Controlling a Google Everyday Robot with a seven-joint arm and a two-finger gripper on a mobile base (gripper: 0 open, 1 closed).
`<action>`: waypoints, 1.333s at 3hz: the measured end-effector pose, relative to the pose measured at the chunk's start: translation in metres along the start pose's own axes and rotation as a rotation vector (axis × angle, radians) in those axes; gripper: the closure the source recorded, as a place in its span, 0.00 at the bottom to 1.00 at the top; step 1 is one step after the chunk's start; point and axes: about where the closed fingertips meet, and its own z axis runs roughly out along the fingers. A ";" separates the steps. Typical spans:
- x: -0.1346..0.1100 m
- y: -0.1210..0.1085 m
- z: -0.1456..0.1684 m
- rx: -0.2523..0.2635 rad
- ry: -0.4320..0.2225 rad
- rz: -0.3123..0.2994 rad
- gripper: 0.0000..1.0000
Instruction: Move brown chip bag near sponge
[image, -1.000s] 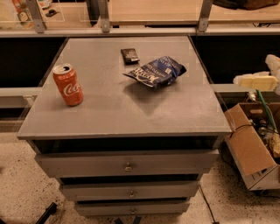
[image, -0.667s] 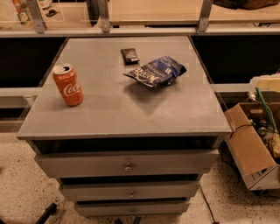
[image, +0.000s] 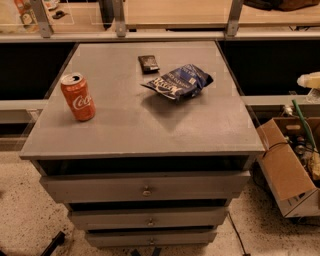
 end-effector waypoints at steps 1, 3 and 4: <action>-0.014 -0.007 -0.005 0.011 -0.029 -0.050 0.00; -0.030 -0.009 0.018 0.063 0.008 -0.141 0.00; -0.026 -0.038 -0.034 0.182 0.017 -0.138 0.00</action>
Offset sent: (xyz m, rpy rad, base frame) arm 0.1051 0.1282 0.0357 -0.0960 -0.1203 0.1896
